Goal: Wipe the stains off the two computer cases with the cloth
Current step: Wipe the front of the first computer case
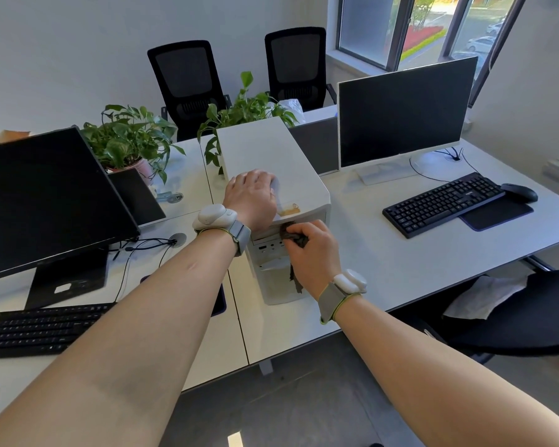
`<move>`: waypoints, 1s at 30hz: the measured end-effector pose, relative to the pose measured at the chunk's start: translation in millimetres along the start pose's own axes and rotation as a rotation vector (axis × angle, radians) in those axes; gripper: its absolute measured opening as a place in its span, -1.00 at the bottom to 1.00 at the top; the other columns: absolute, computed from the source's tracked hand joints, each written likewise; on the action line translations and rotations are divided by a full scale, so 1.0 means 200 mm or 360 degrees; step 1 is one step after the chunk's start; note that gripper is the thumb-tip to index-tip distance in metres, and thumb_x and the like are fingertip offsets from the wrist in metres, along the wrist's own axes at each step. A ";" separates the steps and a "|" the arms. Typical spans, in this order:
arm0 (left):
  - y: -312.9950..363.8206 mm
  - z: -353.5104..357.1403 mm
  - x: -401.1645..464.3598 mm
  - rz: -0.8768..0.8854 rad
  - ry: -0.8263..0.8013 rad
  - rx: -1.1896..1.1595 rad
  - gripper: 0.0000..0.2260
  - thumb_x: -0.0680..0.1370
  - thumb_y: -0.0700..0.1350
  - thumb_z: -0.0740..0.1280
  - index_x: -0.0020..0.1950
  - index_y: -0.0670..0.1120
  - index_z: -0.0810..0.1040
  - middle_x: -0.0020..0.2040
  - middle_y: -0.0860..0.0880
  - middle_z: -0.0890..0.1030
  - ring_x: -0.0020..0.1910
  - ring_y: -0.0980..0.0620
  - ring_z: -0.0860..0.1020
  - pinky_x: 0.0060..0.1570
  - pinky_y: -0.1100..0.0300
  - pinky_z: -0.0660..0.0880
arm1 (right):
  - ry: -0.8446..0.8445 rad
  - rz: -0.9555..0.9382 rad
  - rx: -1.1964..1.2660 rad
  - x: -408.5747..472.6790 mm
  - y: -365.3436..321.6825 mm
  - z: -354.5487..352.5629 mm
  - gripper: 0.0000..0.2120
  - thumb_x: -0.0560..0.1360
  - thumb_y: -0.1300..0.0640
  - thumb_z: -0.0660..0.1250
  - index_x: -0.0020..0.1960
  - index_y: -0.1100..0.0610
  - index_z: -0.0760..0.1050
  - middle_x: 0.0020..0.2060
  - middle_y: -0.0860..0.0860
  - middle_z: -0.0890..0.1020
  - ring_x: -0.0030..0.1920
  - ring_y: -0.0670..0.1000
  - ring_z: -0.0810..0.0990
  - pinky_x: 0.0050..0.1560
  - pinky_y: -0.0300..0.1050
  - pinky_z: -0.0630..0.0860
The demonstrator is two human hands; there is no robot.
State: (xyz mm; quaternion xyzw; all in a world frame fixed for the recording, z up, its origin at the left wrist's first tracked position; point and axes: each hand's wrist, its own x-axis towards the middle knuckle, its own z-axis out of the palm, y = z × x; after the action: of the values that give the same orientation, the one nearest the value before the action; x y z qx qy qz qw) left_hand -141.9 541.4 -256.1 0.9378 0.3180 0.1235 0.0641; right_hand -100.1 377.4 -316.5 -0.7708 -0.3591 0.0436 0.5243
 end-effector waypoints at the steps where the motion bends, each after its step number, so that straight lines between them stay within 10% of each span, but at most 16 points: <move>1: 0.00 0.00 0.00 0.0001 -0.0003 -0.0001 -0.65 0.69 -0.08 0.06 0.47 -0.02 0.39 0.53 -0.04 0.35 0.51 -0.11 0.26 0.54 0.00 0.09 | -0.0062 0.0062 -0.0041 0.00 0.01 0.01 -0.81 0.53 0.18 0.45 0.14 0.11 0.69 0.01 -0.05 0.57 -0.02 -0.08 0.51 0.10 -0.28 0.49; 13: 0.00 0.00 0.00 -0.0001 -0.0012 -0.0006 -0.65 0.68 -0.07 0.08 0.46 -0.02 0.39 0.52 -0.04 0.36 0.51 -0.11 0.26 0.54 -0.01 0.10 | -0.0105 0.0103 -0.0075 -0.02 -0.02 0.04 -0.78 0.53 0.16 0.44 0.17 0.08 0.69 0.06 -0.01 0.62 0.05 0.02 0.57 0.16 -0.08 0.56; 21: -0.01 0.00 0.01 -0.0029 -0.0015 -0.0034 -0.63 0.68 -0.06 0.09 0.48 0.00 0.39 0.55 -0.03 0.35 0.52 -0.11 0.26 0.55 -0.03 0.09 | 0.0026 -0.0035 0.0059 -0.03 -0.09 0.04 -0.81 0.52 0.17 0.47 0.13 0.11 0.70 -0.01 -0.05 0.61 -0.03 -0.10 0.54 0.01 -0.42 0.45; 26: -0.03 -0.01 0.02 -0.0052 -0.0048 -0.0151 -0.63 0.69 -0.06 0.12 0.50 0.02 0.40 0.56 -0.01 0.34 0.53 -0.09 0.24 0.55 0.01 0.07 | -0.0154 0.0190 -0.0090 -0.03 -0.06 0.07 -0.76 0.55 0.14 0.42 0.20 0.08 0.69 0.11 0.00 0.62 0.06 0.00 0.56 0.18 -0.15 0.53; 30: -0.03 -0.01 0.02 -0.0065 -0.0051 -0.0183 -0.63 0.69 -0.05 0.13 0.51 0.03 0.40 0.56 0.00 0.34 0.54 -0.07 0.23 0.56 0.02 0.05 | -0.0027 -0.0043 -0.0008 -0.03 -0.11 0.06 -0.79 0.54 0.16 0.45 0.16 0.11 0.71 0.04 -0.03 0.64 -0.01 -0.12 0.51 0.02 -0.50 0.36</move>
State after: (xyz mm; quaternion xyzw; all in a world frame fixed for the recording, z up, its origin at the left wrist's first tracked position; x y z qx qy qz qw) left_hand -143.0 548.3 -253.8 0.9278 0.3285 0.1252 0.1253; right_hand -121.6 386.6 -305.2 -0.7668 -0.3740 0.0422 0.5200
